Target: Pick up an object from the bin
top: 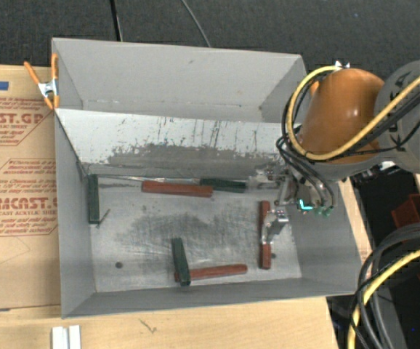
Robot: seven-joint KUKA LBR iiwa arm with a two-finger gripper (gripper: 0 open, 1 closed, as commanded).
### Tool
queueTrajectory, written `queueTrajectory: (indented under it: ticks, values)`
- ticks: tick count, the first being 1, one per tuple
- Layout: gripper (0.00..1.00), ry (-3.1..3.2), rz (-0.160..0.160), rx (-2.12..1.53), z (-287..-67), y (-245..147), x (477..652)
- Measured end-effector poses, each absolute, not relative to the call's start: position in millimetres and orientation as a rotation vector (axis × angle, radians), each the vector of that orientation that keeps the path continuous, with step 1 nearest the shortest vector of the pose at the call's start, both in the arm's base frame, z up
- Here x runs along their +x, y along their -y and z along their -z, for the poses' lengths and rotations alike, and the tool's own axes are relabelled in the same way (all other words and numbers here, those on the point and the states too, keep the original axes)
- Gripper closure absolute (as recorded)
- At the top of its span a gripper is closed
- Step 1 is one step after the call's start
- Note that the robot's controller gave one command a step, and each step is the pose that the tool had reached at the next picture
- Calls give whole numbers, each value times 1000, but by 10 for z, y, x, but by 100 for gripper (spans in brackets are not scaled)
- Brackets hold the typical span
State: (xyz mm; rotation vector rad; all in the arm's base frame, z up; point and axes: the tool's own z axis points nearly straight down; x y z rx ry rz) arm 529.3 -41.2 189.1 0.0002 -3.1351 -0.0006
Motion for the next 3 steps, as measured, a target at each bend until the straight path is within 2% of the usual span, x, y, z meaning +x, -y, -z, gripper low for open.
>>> queueTrajectory:
  ticks: [1,2,3]
  values:
    - [0,3143,-1,1,-1933,412,5311]
    - [0,3146,0,54,-1079,-94,5044]
    - [0,3138,1,83,-1065,-302,4929]
